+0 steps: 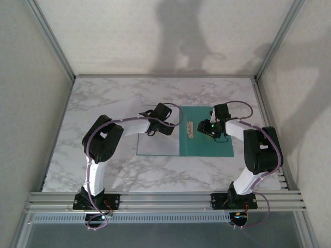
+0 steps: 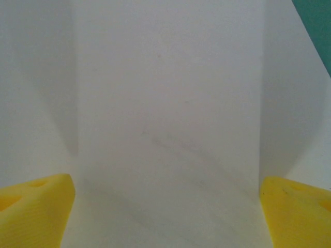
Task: Put the files into the folder
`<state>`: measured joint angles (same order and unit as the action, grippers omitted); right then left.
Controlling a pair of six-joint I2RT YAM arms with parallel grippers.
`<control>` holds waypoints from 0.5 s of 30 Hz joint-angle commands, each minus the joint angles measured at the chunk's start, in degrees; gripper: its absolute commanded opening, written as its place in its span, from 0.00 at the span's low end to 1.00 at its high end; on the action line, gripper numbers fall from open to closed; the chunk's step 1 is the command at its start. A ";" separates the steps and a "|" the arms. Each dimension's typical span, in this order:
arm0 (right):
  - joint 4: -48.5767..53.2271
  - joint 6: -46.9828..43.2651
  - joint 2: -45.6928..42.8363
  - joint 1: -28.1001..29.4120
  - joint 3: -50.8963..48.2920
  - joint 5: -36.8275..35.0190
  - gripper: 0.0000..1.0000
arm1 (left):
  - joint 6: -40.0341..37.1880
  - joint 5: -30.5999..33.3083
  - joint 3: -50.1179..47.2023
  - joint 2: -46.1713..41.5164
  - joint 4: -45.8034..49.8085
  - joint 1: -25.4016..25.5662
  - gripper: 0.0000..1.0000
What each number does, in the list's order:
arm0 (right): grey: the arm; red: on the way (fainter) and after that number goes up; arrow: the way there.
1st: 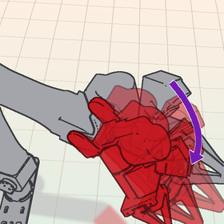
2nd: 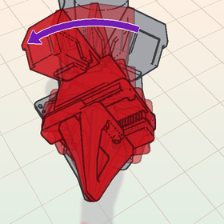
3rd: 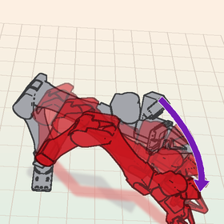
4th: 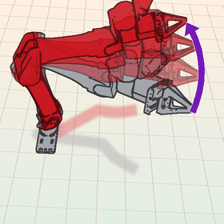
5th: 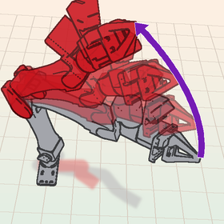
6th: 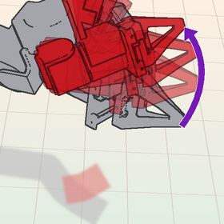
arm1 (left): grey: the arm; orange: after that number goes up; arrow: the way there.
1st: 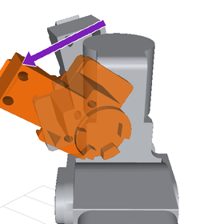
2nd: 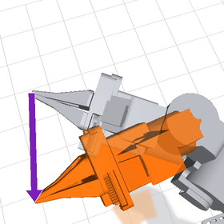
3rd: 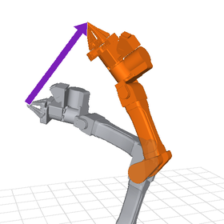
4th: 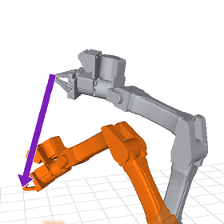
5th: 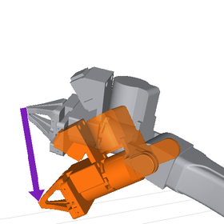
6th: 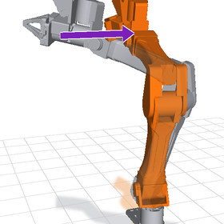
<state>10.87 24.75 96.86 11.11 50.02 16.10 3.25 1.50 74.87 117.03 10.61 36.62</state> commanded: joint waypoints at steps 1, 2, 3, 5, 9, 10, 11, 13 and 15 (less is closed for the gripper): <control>0.80 0.45 0.17 -0.52 -1.29 -0.76 0.49 | 0.93 2.54 -1.18 -0.68 4.87 -0.83 0.92; 0.79 0.38 0.02 -0.49 -1.29 -0.80 0.50 | 0.97 2.34 -1.14 -0.72 4.99 -0.98 0.92; 0.84 0.29 -0.07 -0.48 -1.34 -0.89 0.50 | 0.97 2.20 -1.18 -0.71 4.98 -1.04 0.92; 0.82 0.24 -0.07 -0.50 -1.34 -0.85 0.50 | 0.72 1.47 -1.30 -0.83 4.93 -1.03 0.92; 0.80 0.54 0.19 -0.49 -1.06 -0.35 0.50 | 0.89 1.15 -0.92 -0.68 4.92 -1.03 0.92; 0.82 0.48 0.15 -0.49 -0.98 -0.35 0.50 | 0.97 1.15 -0.79 -0.58 4.97 -1.03 0.92; 0.88 0.52 0.12 -0.53 -0.97 -0.23 0.50 | 1.04 1.10 -0.63 -0.67 5.00 -1.02 0.92; 0.92 0.50 0.05 -0.48 -0.85 -0.22 0.50 | 1.42 0.64 -0.36 -0.89 4.70 -1.03 0.92; 1.02 0.60 0.04 -0.50 -0.84 -0.15 0.50 | 1.96 0.89 0.37 -1.02 4.92 -1.03 0.92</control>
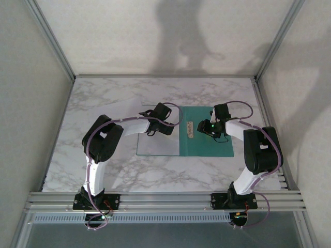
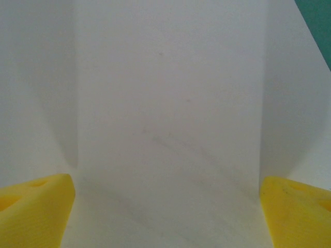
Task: Put the files into the folder
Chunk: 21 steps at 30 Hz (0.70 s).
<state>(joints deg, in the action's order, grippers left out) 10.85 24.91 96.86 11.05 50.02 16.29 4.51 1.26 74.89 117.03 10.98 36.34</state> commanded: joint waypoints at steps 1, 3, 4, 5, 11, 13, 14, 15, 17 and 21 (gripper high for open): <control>1.09 0.46 0.00 -0.46 -0.88 -0.22 0.50 | 0.90 1.14 0.93 -1.02 4.66 -0.74 0.92; 0.93 0.59 0.05 -0.42 -0.86 0.03 0.50 | 1.02 0.94 1.95 -1.34 4.93 -0.65 0.92; 0.93 0.59 0.07 -0.41 -0.80 0.14 0.50 | 1.17 0.94 2.31 -1.72 4.86 -0.61 0.92; 1.01 0.63 0.00 -0.48 -0.71 0.29 0.50 | 1.20 0.94 2.71 -1.99 4.94 -0.62 0.92; 1.33 0.67 -0.09 -0.41 -0.45 0.40 0.50 | 1.41 1.83 4.96 -3.60 6.10 -0.54 0.93; 1.29 0.67 -0.10 -0.47 -0.31 0.66 0.50 | 1.67 2.63 5.41 -4.24 6.46 -0.31 0.93; 1.28 0.70 -0.01 -0.31 -0.21 0.85 0.50 | 2.03 3.10 5.50 -4.75 6.64 -0.21 0.93; 1.30 0.77 0.05 -0.35 -0.14 0.99 0.50 | 2.52 3.45 5.52 -5.39 6.67 0.04 0.93; 1.15 1.07 0.26 -0.25 -0.15 1.48 0.50 | 3.89 4.30 5.38 -6.81 6.38 0.38 0.92; 0.43 1.84 0.50 0.51 -0.10 2.16 0.50 | 8.67 4.10 3.89 -10.20 4.54 0.79 0.90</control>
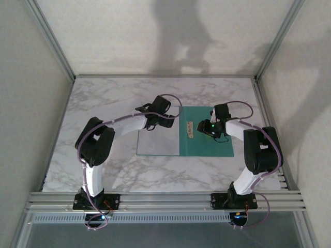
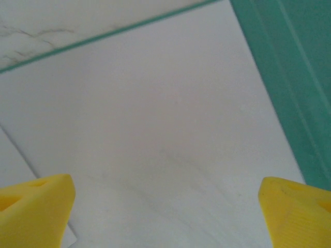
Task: Put the files into the folder
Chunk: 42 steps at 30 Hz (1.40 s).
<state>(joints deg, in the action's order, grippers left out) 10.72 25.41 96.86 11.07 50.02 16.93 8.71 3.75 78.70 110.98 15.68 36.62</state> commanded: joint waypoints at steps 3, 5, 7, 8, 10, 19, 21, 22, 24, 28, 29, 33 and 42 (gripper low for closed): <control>0.15 1.82 1.07 1.29 0.21 2.05 0.50 | 7.44 1.66 -0.82 -5.85 -1.22 1.20 0.88; -0.37 2.24 1.56 2.11 0.32 2.33 0.50 | 9.28 1.79 -1.32 -6.74 -1.50 1.52 0.88; -1.11 2.81 2.12 3.10 0.37 2.33 0.50 | 11.36 2.35 -1.76 -7.29 -1.52 1.65 0.88; -1.54 3.25 2.57 3.69 0.41 2.46 0.50 | 12.33 2.56 -2.17 -7.66 -1.77 1.78 0.88; -2.15 3.88 3.38 4.74 0.60 2.54 0.50 | 14.14 2.92 -3.42 -8.50 -2.51 1.94 0.88; -4.92 7.63 5.10 9.31 3.21 4.78 0.50 | 20.87 4.43 -7.84 -9.88 -4.95 3.23 0.82; -4.61 7.90 5.09 9.57 4.01 5.40 0.50 | 22.45 4.62 -8.34 -9.36 -4.99 3.61 0.80; -4.54 7.99 4.82 9.58 4.12 5.70 0.50 | 23.13 4.73 -8.47 -9.18 -5.11 3.86 0.79; -3.89 7.70 3.63 9.53 4.29 5.70 0.50 | 24.16 5.57 -8.74 -8.86 -5.37 4.65 0.79; -1.06 6.01 0.41 9.25 4.32 4.41 0.50 | 26.98 7.72 -8.64 -7.96 -5.65 6.44 0.75; -0.49 5.57 -0.31 8.93 4.21 4.08 0.51 | 27.50 8.31 -8.31 -7.50 -5.67 7.06 0.74; 1.19 3.67 -2.05 7.31 3.53 2.62 0.51 | 28.48 11.05 -6.08 -5.19 -4.69 9.70 0.72; 0.74 0.60 -4.05 2.62 0.57 0.73 0.50 | 33.72 14.85 -3.35 -1.45 -4.04 13.35 0.65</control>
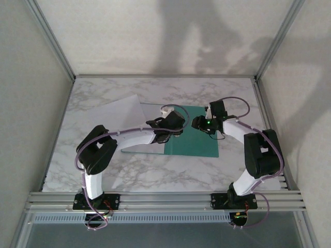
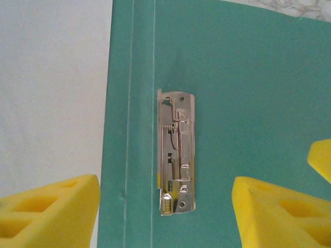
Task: Put the files into the folder
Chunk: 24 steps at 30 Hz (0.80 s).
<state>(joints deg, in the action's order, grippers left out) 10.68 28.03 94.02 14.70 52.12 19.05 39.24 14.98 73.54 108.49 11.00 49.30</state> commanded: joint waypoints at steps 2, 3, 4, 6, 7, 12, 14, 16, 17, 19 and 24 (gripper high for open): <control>-0.14 -2.72 -1.40 -1.64 -2.22 -1.21 0.49 | 4.05 3.80 2.75 2.17 1.36 0.95 0.63; -1.12 -2.98 -1.53 -1.77 -2.78 -1.17 0.49 | 4.43 3.99 3.19 2.62 1.77 1.05 0.62; -2.30 -3.15 -1.79 -1.73 -3.44 -1.10 0.49 | 4.92 4.17 3.68 3.15 2.36 1.06 0.60; -4.46 -3.21 -2.16 -1.73 -4.58 -1.04 0.49 | 5.70 4.36 4.64 4.02 3.26 1.07 0.54; -5.51 -3.24 -2.36 -1.76 -5.06 -1.02 0.48 | 5.85 3.98 5.14 4.48 3.49 1.06 0.52; -8.48 -2.17 -2.02 -1.85 -6.57 -1.71 0.48 | 7.01 2.14 7.29 6.97 4.85 1.06 0.45; -8.96 -1.50 -1.58 -1.86 -6.92 -1.65 0.48 | 7.50 2.07 7.92 7.88 5.52 1.06 0.41; -9.41 -0.96 -1.05 -1.82 -6.94 -1.69 0.48 | 7.82 1.72 8.77 8.78 6.42 1.06 0.37; -9.53 -0.73 -0.75 -1.81 -7.02 -1.73 0.48 | 7.86 1.64 9.13 9.14 6.80 1.06 0.35; -9.46 -0.44 -0.03 -1.79 -6.61 -1.65 0.48 | 7.58 0.70 9.83 10.01 7.39 1.06 0.31; -8.81 -0.09 1.22 -1.84 -5.93 -1.21 0.48 | 7.07 0.83 12.62 12.68 11.35 1.04 0.29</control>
<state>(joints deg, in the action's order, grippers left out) 2.31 27.05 94.13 12.99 45.74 18.00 45.93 15.84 83.79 119.46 18.04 50.06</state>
